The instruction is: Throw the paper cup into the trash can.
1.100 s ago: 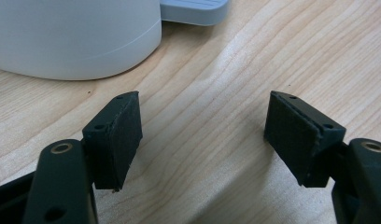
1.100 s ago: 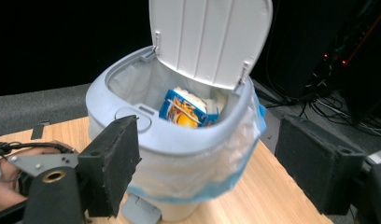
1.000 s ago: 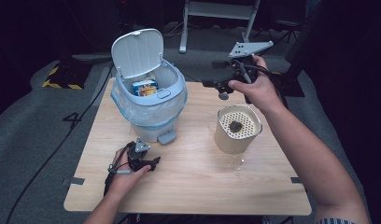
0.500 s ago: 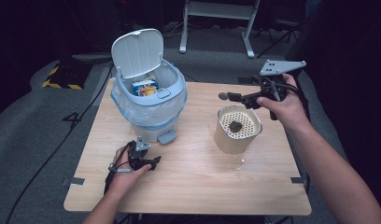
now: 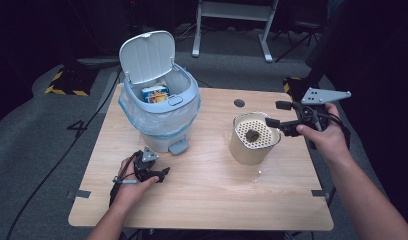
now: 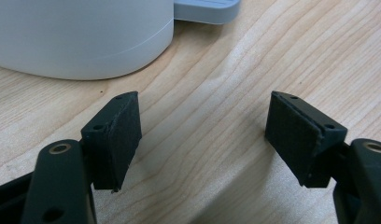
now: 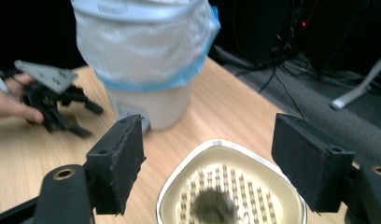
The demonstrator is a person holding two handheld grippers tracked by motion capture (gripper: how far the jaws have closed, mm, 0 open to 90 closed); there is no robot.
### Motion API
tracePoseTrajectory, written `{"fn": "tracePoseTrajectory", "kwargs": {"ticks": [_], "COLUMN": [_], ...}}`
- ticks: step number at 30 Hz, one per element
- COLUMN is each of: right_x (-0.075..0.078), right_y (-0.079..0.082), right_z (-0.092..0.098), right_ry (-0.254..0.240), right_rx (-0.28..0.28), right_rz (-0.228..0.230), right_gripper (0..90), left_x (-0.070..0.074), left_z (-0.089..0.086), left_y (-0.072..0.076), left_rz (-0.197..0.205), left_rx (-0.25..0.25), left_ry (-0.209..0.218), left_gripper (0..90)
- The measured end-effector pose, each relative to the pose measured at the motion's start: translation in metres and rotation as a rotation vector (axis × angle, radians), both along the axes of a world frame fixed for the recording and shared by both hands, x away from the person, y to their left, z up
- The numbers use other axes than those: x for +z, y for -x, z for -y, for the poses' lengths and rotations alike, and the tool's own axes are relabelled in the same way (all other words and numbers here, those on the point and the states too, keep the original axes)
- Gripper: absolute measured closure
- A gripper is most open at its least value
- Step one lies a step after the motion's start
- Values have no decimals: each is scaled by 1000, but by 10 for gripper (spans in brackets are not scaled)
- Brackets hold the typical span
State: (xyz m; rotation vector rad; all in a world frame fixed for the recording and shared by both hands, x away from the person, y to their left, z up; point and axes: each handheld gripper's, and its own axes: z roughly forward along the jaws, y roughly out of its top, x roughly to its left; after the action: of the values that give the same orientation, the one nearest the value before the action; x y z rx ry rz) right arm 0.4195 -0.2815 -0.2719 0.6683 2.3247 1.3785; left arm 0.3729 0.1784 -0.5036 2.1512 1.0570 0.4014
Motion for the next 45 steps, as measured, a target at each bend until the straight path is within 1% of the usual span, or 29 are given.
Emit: {"fn": "tracePoseTrajectory", "kwargs": {"ticks": [2,8,11,14,16,20,24,25,27,30,32,33,34,36,37,39,42,45], "right_x": [-8,-33,-45,-54,-63,-81,-97,-102,-111,-125,-136,-141,-144,-152,-152,-165,-173,-185], "right_y": [4,16,21,26,31,39,45,46,48,51,53,54,55,56,56,56,56,54], "right_z": [7,24,32,39,43,48,52,53,56,59,59,60,60,61,61,63,63,61], "right_ry": [20,8,-17,-39,-65,-42,-26,-30,-53,-66,-38,-32,-29,-4,-4,21,44,76], "right_rx": [-12,-35,-43,-58,-62,-68,-77,-82,-90,-104,-103,-108,-108,-104,-104,-113,-117,-119], "right_rz": [-4,-32,-43,-39,-40,-39,-56,-62,-77,-90,-116,-121,-130,-144,-144,-172,-188,-211], "right_gripper": [257,261,273,273,274,274,274,274,276,287,286,286,286,286,286,286,285,281], "left_x": [0,0,0,0,0,0,0,0,0,0,0,0,0,0,0,0,0,0], "left_z": [0,0,0,0,0,0,0,0,0,0,0,0,0,0,0,0,0,0], "left_y": [0,0,0,0,0,0,0,0,0,0,0,0,0,0,0,0,0,0], "left_rz": [0,1,0,0,0,0,-1,0,0,0,0,0,0,0,0,0,-1,-2], "left_rx": [2,2,2,2,2,2,1,2,2,1,2,2,2,2,2,2,1,1], "left_ry": [-2,-2,-1,-1,-1,-1,-1,-1,-1,-1,-1,-1,-1,-1,-1,-1,0,1], "left_gripper": [271,271,271,270,271,271,270,271,270,270,270,270,270,270,270,270,271,271]}}
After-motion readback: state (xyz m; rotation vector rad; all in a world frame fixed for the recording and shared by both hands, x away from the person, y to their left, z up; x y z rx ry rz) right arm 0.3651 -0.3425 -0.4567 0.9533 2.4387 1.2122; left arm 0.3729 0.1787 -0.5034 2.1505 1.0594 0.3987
